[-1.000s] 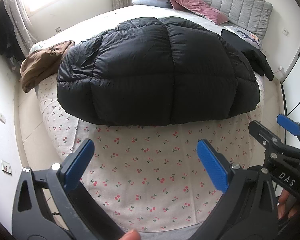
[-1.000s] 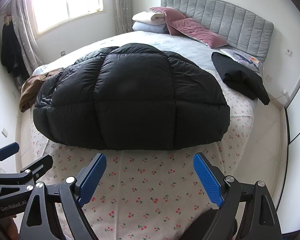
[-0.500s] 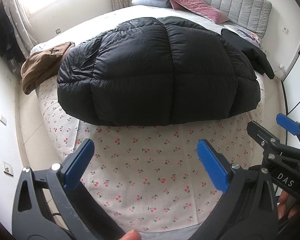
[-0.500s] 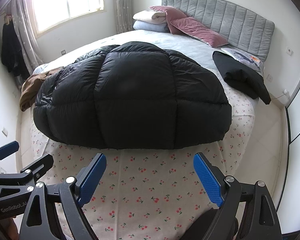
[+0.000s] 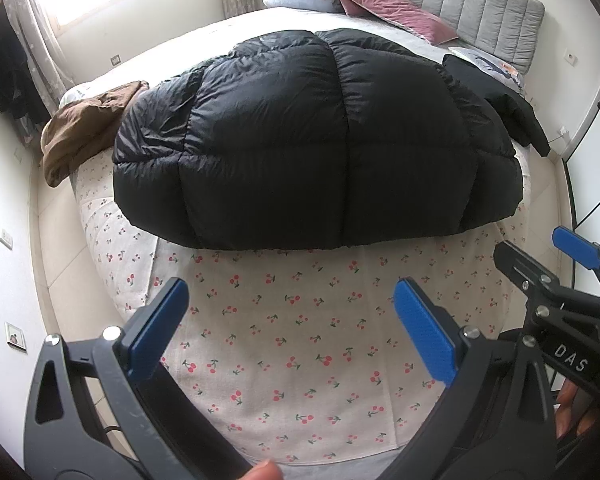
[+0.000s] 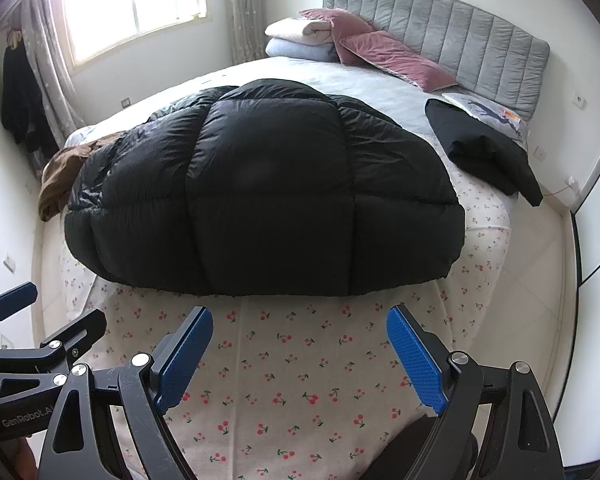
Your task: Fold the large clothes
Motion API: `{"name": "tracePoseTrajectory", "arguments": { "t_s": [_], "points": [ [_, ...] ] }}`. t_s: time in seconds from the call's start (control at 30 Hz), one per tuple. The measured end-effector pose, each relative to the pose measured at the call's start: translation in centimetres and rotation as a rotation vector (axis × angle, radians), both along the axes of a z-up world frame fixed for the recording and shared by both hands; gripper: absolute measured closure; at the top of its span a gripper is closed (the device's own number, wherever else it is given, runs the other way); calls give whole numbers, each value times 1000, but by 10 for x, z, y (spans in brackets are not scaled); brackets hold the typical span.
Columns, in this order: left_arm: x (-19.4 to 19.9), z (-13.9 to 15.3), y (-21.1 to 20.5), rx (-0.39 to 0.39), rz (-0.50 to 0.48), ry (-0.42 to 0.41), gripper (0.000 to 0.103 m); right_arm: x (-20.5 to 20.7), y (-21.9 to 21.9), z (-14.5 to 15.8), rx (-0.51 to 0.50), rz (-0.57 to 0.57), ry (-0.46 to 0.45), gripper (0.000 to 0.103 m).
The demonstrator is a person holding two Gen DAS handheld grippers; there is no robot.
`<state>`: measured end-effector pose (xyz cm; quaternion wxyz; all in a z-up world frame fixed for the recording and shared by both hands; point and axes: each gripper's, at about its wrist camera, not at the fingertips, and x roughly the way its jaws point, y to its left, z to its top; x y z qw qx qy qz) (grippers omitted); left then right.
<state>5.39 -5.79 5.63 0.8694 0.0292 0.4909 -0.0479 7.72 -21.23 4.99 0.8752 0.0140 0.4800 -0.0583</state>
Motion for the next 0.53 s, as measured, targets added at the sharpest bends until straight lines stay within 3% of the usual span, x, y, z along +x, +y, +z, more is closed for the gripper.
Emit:
{"name": "tracePoseTrajectory", "arguments": {
  "t_s": [0.53],
  "points": [
    [6, -15, 3, 1, 18, 26, 1, 3, -1, -8, 1, -1, 18, 13]
  ]
}}
